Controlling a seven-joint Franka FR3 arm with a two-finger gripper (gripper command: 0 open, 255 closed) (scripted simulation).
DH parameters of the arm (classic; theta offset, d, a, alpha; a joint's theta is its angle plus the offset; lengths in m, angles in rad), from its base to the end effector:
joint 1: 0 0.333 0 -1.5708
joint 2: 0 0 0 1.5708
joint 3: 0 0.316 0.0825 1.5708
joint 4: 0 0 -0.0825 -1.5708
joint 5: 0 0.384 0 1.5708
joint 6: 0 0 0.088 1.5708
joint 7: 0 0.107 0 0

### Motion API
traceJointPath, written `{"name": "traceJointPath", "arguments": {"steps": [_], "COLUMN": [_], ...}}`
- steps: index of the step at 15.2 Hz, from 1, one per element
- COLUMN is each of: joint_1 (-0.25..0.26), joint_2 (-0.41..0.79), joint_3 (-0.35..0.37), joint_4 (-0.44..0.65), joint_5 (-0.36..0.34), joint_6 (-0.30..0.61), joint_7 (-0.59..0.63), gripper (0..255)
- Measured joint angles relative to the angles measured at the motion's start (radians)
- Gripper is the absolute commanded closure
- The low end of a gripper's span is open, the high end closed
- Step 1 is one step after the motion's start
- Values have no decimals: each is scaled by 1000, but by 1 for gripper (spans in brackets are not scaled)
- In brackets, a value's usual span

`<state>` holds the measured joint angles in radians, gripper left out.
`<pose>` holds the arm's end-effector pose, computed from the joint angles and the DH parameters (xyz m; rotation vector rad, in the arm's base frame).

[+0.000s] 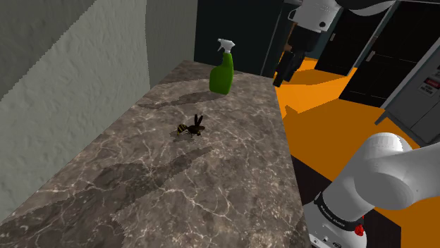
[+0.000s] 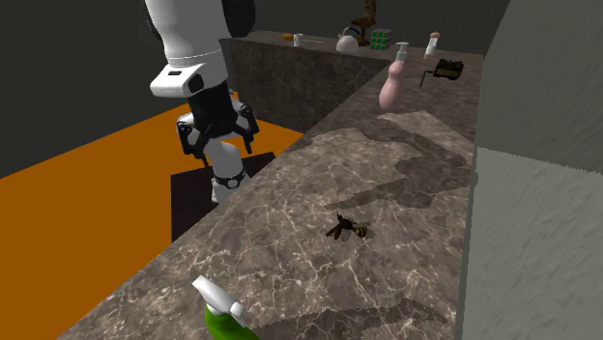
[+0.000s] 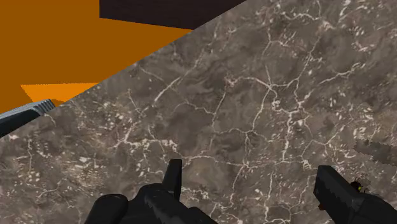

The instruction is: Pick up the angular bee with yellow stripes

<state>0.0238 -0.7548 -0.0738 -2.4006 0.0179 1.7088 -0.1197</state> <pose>0.3271 -0.0202 0.5713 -3.0735 -0.1326 -0.1024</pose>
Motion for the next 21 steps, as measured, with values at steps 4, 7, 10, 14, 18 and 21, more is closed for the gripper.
{"name": "traceJointPath", "arguments": {"steps": [4, 7, 10, 14, 18, 21], "joint_1": [4, 15, 26, 27, 19, 2], "joint_2": [-1, 22, 57, 151, 257, 357], "joint_3": [43, 115, 190, 285, 383, 460], "joint_4": [-37, -80, -103, -99, -75, -48], "joint_5": [24, 63, 99, 127, 132, 112], "joint_6": [49, 131, 209, 323, 430, 518], "joint_7": [68, 174, 285, 426, 577, 702], "gripper": [0, 0, 0, 0, 0, 0]}}
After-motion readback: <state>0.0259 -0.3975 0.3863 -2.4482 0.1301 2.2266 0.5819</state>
